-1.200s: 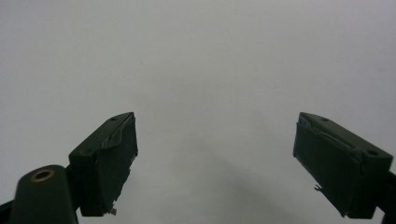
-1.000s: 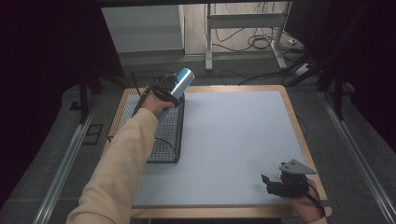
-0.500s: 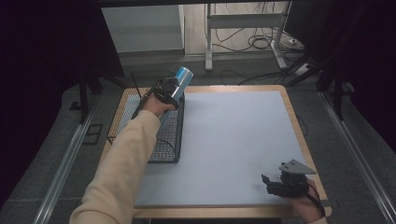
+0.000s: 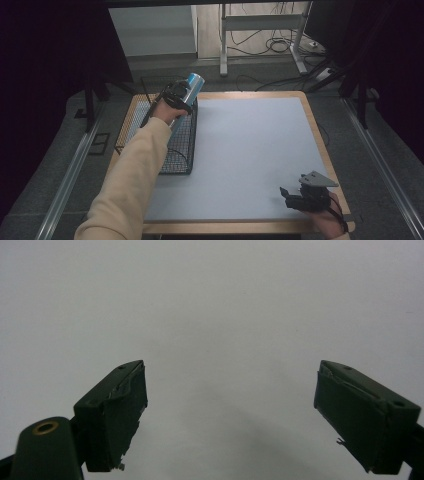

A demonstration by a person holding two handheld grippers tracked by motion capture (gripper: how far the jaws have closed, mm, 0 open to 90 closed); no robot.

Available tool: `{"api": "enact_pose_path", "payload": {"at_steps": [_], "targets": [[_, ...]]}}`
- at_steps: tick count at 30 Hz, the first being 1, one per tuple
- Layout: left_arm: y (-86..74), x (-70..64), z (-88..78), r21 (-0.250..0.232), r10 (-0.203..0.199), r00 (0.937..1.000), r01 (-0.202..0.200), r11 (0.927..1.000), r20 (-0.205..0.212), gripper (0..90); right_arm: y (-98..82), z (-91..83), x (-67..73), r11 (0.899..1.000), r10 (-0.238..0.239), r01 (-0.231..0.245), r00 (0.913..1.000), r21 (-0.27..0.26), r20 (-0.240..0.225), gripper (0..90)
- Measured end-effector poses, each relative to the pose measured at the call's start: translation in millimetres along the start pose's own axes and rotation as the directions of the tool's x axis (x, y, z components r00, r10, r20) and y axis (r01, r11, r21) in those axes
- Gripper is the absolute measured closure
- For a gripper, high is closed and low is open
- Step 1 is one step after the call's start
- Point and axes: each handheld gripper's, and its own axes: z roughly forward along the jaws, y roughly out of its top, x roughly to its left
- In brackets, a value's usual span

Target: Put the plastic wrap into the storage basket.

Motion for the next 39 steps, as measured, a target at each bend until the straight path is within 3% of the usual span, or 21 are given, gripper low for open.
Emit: {"api": "enact_pose_path", "payload": {"at_steps": [4, 7, 10, 12, 15, 17, 22, 26, 27, 28, 33, 34, 35, 36, 37, 38, 39], "targets": [[-0.2, -3.9, -6.4, 0.019, 0.021, 0.9997, -0.021, 0.9996, -0.015, 17.3, 0.1, -0.4, -0.2, 1.000, 0.001, -0.001, 1.0000, -0.001, -0.001, 14.0], [-6.6, -5.0, -24.9, -0.058, -0.017, 0.9990, 0.019, 0.9981, 0.041, 18.8, 0.0, -0.9, -0.4, 1.000, 0.000, 0.000, 1.0000, -0.004, 0.000, 14.0], [-9.9, -6.2, -35.1, -0.089, -0.023, 0.9973, 0.030, 0.9956, 0.070, 17.8, 0.3, -0.8, 0.0, 1.000, -0.003, 0.003, 1.0000, -0.004, 0.000, 14.0], [-15.2, -10.0, -50.2, -0.126, -0.014, 0.9939, 0.028, 0.9916, 0.110, 16.6, 0.9, -1.0, 1.2, 1.000, -0.008, 0.008, 1.0000, -0.005, -0.001, 14.0], [-19.3, -13.8, -59.1, -0.148, -0.008, 0.9885, 0.031, 0.9884, 0.151, 16.4, 1.4, -1.3, 1.9, 1.000, -0.009, 0.009, 1.0000, -0.007, -0.001, 14.0], [-27.0, -24.2, -69.2, -0.180, 0.014, 0.9829, 0.020, 0.9834, 0.184, 16.1, 1.8, -1.6, 2.4, 1.000, -0.010, 0.010, 1.0000, -0.008, -0.001, 14.0], [-37.3, -41.8, -81.2, -0.223, 0.061, 0.9747, -0.012, 0.9748, 0.215, 16.9, 2.3, -2.2, 2.3, 1.000, -0.007, 0.007, 1.0000, -0.012, 0.000, 14.0], [-47.8, -58.1, -90.4, -0.255, 0.093, 0.9618, -0.025, 0.9667, 0.257, 17.6, 2.7, -2.4, 2.2, 1.000, -0.008, 0.008, 1.0000, -0.015, 0.000, 14.0], [-53.8, -66.2, -93.6, -0.271, 0.106, 0.9553, -0.029, 0.9622, 0.276, 17.7, 2.9, -2.5, 2.2, 1.000, -0.009, 0.009, 1.0000, -0.016, 0.000, 14.0], [-53.8, -66.2, -93.6, -0.271, 0.106, 0.9553, -0.029, 0.9622, 0.276, 17.9, 2.9, -2.5, 2.2, 1.000, -0.009, 0.009, 1.0000, -0.016, 0.000, 14.0], [-72.0, -93.8, -99.3, -0.311, 0.166, 0.9346, -0.063, 0.9482, 0.315, 18.1, 3.1, -1.9, 1.9, 1.000, -0.006, 0.006, 1.0000, -0.014, 0.001, 14.0], [-72.0, -93.8, -99.3, -0.311, 0.166, 0.9346, -0.063, 0.9482, 0.315, 18.2, 3.1, -1.9, 1.9, 1.000, -0.006, 0.006, 1.0000, -0.014, 0.001, 14.0], [-78.9, -104.6, -100.3, -0.329, 0.188, 0.9260, -0.075, 0.9415, 0.327, 18.2, 3.2, -2.0, 2.3, 1.000, -0.008, 0.008, 1.0000, -0.015, 0.000, 14.0], [-78.9, -104.6, -100.3, -0.329, 0.188, 0.9260, -0.075, 0.9415, 0.327, 18.3, 3.2, -2.0, 2.3, 1.000, -0.008, 0.008, 1.0000, -0.015, 0.000, 14.0], [-85.9, -116.8, -100.3, -0.346, 0.217, 0.9155, -0.093, 0.9336, 0.339, 18.3, 3.1, -2.0, 2.3, 1.000, -0.007, 0.007, 1.0000, -0.015, 0.001, 14.0], [-85.9, -116.8, -100.3, -0.346, 0.217, 0.9155, -0.093, 0.9336, 0.339, 18.4, 3.1, -2.0, 2.3, 1.000, -0.007, 0.007, 1.0000, -0.015, 0.001, 14.0], [-90.2, -124.9, -100.0, -0.351, 0.238, 0.9097, -0.112, 0.9296, 0.340, 18.4, 3.1, -2.0, 2.2, 1.000, -0.007, 0.007, 1.0000, -0.015, 0.001, 14.0]]}}
